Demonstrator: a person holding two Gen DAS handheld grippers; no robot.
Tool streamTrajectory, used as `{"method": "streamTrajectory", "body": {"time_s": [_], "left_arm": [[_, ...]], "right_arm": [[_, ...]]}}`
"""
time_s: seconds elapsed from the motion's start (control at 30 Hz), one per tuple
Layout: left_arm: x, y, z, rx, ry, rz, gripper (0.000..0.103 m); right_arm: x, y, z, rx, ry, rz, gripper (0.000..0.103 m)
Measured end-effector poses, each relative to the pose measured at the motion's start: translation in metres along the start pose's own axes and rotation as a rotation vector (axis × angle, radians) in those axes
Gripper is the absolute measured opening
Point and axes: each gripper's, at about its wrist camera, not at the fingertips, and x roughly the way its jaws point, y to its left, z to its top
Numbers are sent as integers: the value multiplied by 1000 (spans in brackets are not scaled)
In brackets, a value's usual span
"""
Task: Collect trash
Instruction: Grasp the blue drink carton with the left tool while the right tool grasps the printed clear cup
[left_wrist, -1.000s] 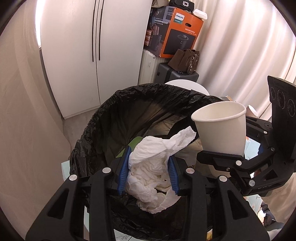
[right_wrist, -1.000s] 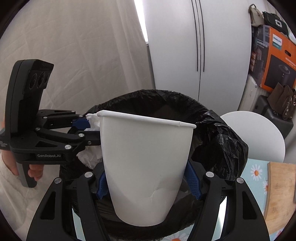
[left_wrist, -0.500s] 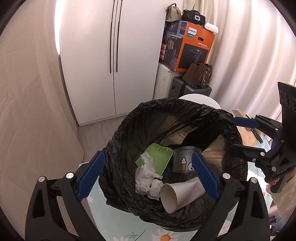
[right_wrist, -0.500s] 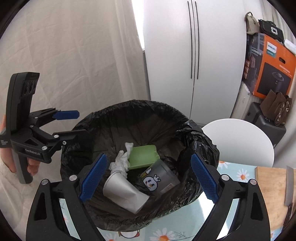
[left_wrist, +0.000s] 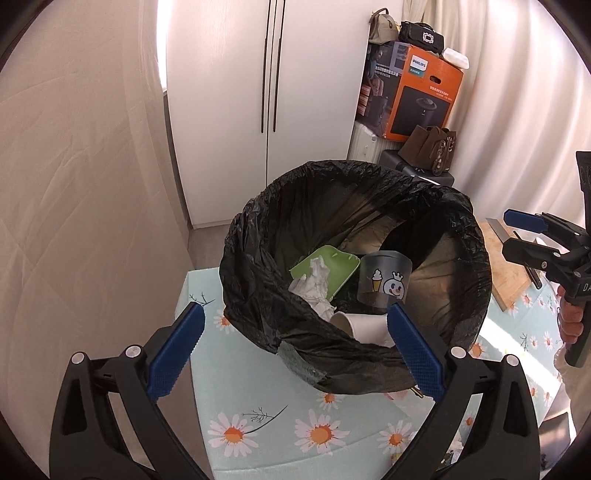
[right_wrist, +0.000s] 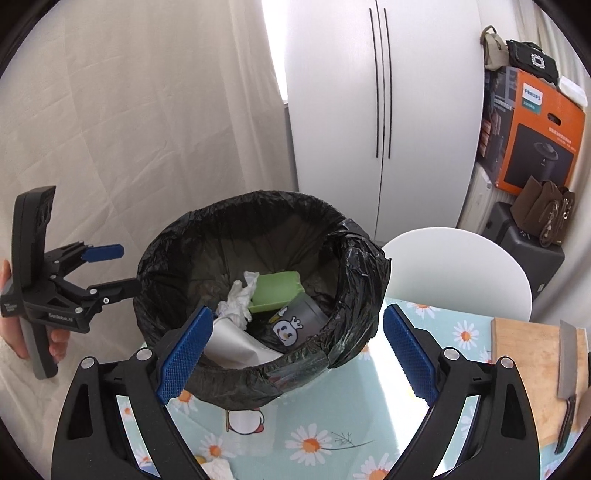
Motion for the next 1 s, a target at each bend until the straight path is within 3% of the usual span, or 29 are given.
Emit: {"method": "streamTrajectory", "body": {"time_s": [0.27,0.57,1.0], "left_arm": [[-22,-14,-40,-63,26,69,97],[-34,-31,-96,-129,79,114,97],[-40,-41,-178,-273,156,10,97]], "right_arm": [[-25,-9,-28,-25,10,30,89],[-22,-13,-68,-30,88,84,89],[15,6,-109,-46,219,157,89]]}}
